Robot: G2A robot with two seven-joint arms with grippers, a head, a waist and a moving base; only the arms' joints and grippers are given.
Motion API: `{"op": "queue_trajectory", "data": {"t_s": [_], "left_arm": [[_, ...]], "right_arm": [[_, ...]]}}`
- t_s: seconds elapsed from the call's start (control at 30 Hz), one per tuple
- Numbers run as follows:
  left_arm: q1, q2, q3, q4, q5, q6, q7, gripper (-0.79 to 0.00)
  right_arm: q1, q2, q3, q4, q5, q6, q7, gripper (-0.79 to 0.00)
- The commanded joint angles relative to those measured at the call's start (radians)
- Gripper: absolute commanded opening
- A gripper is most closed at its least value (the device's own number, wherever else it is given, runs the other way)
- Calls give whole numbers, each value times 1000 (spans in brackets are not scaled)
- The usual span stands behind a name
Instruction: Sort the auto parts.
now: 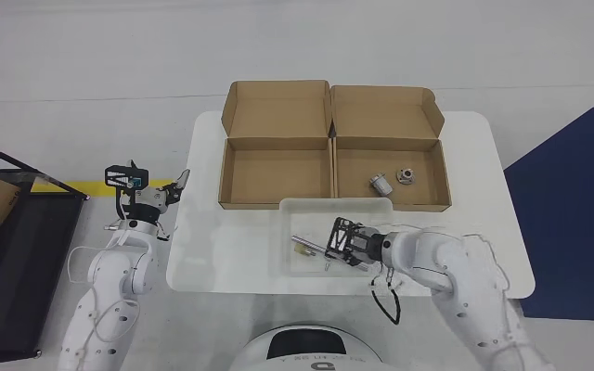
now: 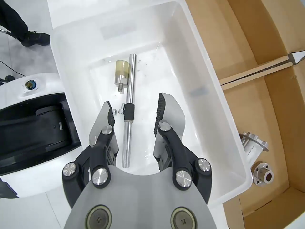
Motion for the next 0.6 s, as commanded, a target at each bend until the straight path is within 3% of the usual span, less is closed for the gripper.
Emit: {"op": "queue_trajectory", "data": {"t_s": [0.0, 0.17, 0.33, 0.57], "left_arm": [[0, 0, 0, 0, 0, 0, 0, 0], [0, 0, 0, 0, 0, 0, 0, 0], [0, 0, 0, 0, 0, 0, 0, 0], [0, 0, 0, 0, 0, 0, 0, 0]], "right_arm": [[24, -2, -21, 21, 9, 12, 25, -446], [95, -11, -79, 99, 61, 31, 98, -480], [127, -14, -121, 131, 93, 18, 132, -428], [146, -14, -168, 158, 81, 17, 164, -456]]}}
